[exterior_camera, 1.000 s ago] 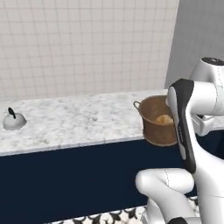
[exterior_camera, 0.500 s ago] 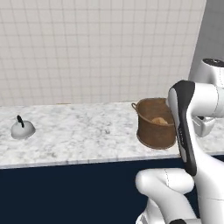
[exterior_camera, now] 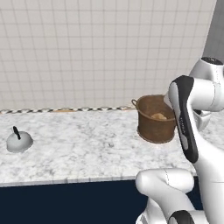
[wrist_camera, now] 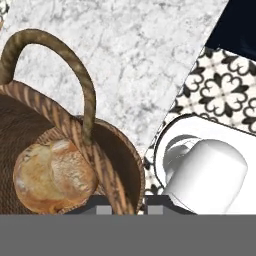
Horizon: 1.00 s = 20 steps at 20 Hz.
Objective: Open the cabinet, pick up the bread from the cabinet and place it in the basket. Then move the basket to the dining counter.
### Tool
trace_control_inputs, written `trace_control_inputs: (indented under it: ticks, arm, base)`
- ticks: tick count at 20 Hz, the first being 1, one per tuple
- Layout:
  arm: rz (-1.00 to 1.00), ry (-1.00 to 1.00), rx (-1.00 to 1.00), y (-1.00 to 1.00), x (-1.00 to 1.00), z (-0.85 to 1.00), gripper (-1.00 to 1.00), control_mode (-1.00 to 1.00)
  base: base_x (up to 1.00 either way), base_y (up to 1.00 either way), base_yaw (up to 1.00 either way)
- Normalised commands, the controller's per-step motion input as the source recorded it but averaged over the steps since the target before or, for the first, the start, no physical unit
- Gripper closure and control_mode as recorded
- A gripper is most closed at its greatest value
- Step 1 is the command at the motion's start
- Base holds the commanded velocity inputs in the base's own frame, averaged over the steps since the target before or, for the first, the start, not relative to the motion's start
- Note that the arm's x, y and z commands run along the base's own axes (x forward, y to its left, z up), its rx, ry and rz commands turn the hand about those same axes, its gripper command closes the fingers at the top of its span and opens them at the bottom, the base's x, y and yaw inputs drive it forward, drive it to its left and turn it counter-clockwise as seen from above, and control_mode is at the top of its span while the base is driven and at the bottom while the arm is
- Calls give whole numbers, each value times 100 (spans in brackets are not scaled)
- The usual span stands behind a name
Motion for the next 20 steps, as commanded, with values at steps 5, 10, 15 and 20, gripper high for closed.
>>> trace_control_inputs:
  ticks: [5, 10, 15, 20]
  arm:
    - [13, 0, 12, -54, 98, -79, 100, -100]
    - [9, 1, 9, -39, 98, -74, 100, -100]
    - [0, 7, 6, -3, 93, -24, 100, -100]
    - [0, 7, 2, -4, 85, -42, 100, -100]
  base:
    - [0, 0, 0]
    - [0, 0, 0]
    - [0, 0, 0]
    - [0, 0, 0]
